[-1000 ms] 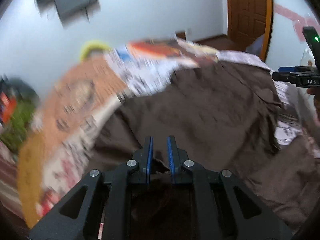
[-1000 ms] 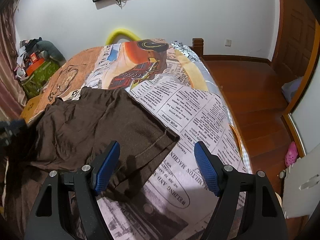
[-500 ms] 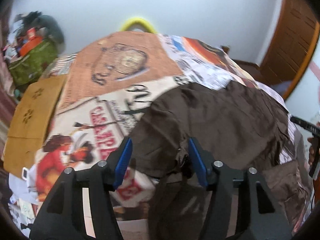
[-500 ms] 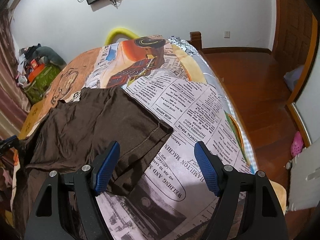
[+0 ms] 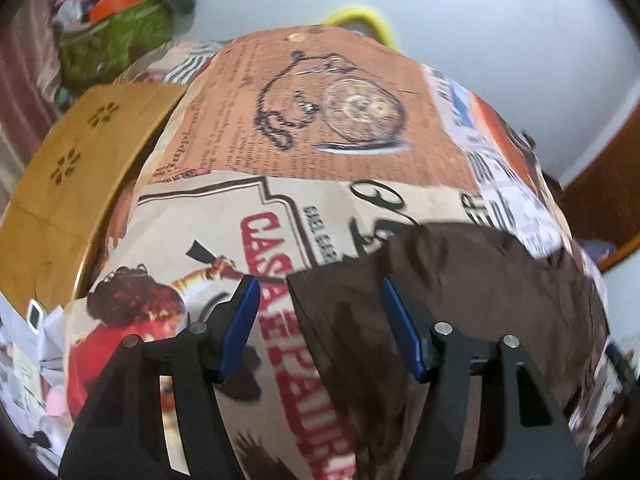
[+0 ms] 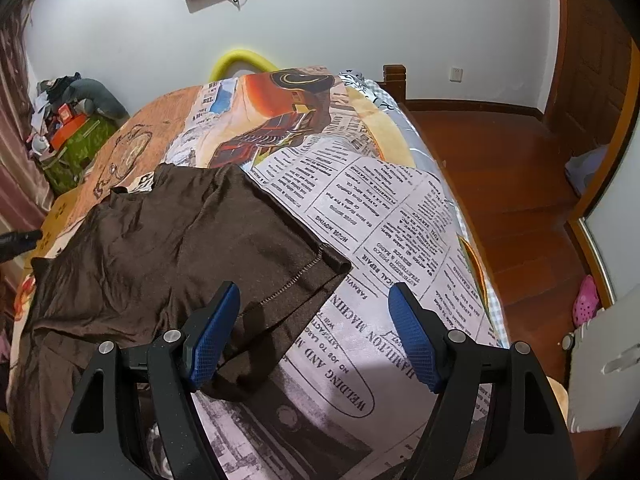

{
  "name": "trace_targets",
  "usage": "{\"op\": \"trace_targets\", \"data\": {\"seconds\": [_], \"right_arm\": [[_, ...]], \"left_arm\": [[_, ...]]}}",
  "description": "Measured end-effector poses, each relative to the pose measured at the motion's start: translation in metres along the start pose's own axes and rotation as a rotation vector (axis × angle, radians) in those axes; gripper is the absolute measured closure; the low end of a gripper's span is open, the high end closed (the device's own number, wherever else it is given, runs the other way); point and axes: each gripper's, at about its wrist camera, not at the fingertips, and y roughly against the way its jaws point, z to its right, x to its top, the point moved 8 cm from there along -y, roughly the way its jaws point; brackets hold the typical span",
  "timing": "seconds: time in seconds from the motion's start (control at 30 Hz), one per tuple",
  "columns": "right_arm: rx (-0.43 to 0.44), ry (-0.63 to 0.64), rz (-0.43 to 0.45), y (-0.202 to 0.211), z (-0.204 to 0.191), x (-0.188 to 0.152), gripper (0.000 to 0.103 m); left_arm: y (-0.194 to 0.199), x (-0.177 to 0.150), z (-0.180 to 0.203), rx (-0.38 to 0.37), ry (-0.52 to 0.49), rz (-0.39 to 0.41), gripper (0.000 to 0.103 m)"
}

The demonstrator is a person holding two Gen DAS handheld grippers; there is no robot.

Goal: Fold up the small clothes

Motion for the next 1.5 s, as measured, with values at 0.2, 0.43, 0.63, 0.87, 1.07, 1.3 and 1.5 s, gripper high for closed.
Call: {"op": "trace_targets", "data": {"seconds": [0.2, 0.43, 0.63, 0.87, 1.07, 1.3, 1.5], "right_arm": [[-0.001, -0.017, 0.002, -0.002, 0.003, 0.000, 0.029], [0.014, 0.028, 0.004, -0.010, -0.004, 0.004, 0.029], [0.037, 0.026, 0.015, -0.017, -0.009, 0.009, 0.044], [0.028, 0.134, -0.001, -0.018, -0.026, 0.003, 0.093], [0.049, 0.133, 0.043, -0.005, -0.030, 0.015, 0.094], [0.105, 0.071, 0.076, 0.009, -0.030, 0.026, 0.094], [0.136, 0.071, 0.070, 0.016, -0.036, 0.025, 0.094]], "left_arm": [[-0.047, -0.007, -0.005, -0.060, 0.081, -0.153, 0.041], [-0.072, -0.017, -0.002, 0.024, 0.007, -0.177, 0.065], [-0.071, -0.016, -0.002, 0.025, 0.004, -0.171, 0.096], [-0.028, 0.006, 0.013, 0.129, -0.123, -0.048, 0.097], [0.054, 0.034, 0.076, 0.078, -0.265, 0.119, 0.097], [0.067, 0.018, 0.162, -0.068, -0.356, 0.085, 0.097], [0.023, -0.027, 0.196, -0.105, -0.403, -0.052, 0.097]]}}
